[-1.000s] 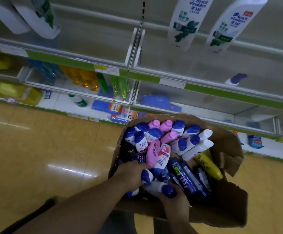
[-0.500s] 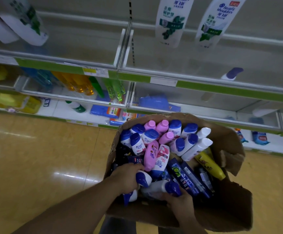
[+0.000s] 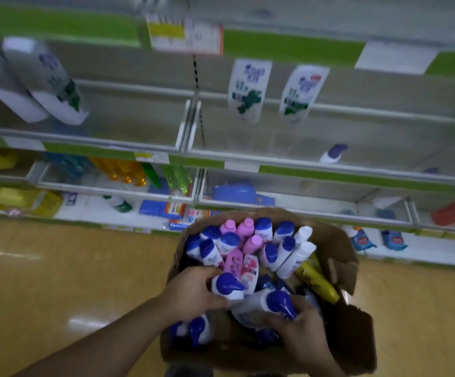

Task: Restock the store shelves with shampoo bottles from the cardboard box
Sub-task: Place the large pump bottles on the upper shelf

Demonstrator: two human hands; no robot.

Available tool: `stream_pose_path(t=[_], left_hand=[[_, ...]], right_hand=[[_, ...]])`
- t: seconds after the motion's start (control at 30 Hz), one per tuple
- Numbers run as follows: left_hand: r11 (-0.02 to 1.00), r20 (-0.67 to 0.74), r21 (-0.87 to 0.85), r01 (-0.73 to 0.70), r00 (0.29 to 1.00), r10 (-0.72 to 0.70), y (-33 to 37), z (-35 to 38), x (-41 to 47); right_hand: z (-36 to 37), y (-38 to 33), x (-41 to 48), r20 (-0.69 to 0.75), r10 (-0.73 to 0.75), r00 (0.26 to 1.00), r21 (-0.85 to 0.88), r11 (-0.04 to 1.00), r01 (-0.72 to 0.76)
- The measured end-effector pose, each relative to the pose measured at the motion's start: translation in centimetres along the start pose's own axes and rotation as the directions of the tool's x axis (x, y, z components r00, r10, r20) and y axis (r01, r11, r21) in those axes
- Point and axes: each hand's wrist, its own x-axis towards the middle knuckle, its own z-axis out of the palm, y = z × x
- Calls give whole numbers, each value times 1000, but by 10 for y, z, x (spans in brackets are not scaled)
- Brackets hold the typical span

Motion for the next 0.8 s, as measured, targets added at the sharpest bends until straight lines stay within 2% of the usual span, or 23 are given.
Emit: stream_pose_path(t=[0.07,0.2,0.4,0.5,0.6,0.7,0.8], left_hand=[[995,-49,-93,-30,998,26,23,-16,-10],[961,-187,-206,-185,971,147,83,-49,-35],[866,-439,-275,-417,856,273,189,-103,-78],[786,-525,-270,-555,770,363,245,-130,-103],[710,-553,-241,-662,695,460,298,-156,-126],[629,-564,-243,-739,635,528,344,-176,-145],[537,-591,-249,-806,565,576,386,-190,-158]], right_hand=[[-16,-31,-8,-32,-127,991,9,992,128],[-51,-104,-26,-101,-358,928,9,933,361],[-109,-215,-63,-145,-546,825,36,830,556],[-138,-284,-92,-150,-698,700,1,708,706],[-168,-349,-122,-151,-802,579,-37,589,807],[-194,-401,-144,-153,-859,489,-58,502,863],[-217,-445,-164,-196,-882,430,-105,454,885]])
